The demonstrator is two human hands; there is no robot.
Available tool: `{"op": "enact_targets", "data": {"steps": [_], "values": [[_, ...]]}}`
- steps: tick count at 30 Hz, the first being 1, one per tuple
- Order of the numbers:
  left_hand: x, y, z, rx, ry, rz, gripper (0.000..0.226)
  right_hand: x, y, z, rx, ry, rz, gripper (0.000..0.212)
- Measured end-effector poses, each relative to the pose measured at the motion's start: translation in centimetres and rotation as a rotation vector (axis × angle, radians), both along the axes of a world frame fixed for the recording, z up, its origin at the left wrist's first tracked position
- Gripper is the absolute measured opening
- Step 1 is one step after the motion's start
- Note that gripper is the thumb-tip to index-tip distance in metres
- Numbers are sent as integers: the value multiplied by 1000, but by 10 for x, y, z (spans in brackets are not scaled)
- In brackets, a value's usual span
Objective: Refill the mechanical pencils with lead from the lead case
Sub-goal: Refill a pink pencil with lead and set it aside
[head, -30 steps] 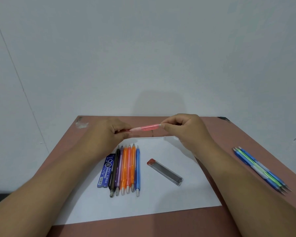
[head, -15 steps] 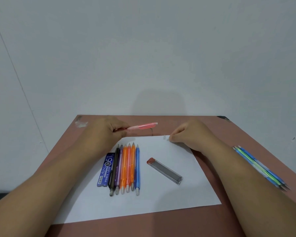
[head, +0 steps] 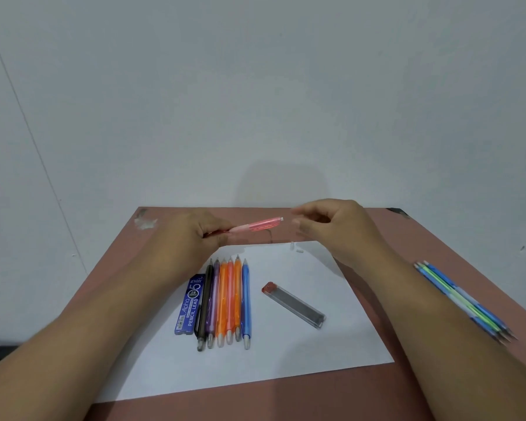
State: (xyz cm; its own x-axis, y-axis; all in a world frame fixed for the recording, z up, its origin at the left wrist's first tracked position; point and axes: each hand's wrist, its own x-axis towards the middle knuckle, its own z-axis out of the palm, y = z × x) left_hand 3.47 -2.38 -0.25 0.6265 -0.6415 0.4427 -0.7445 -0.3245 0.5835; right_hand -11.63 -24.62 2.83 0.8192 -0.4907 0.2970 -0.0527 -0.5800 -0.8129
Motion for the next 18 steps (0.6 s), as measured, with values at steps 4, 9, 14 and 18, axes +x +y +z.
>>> {"op": "enact_targets", "data": {"steps": [4,9,14,18], "values": [[-3,-2,0,-12,3,-10,22,3,15,-4,190,-51,119,27],[-10,-4,3,21,-16,-9,31,5,20,-6,134,-68,113,13],[-8,-3,5,-9,-27,83,30,8,8,-9,155,-124,56,13],[-8,-4,8,-18,-37,134,38,14,-6,-13,180,-147,-15,21]]}}
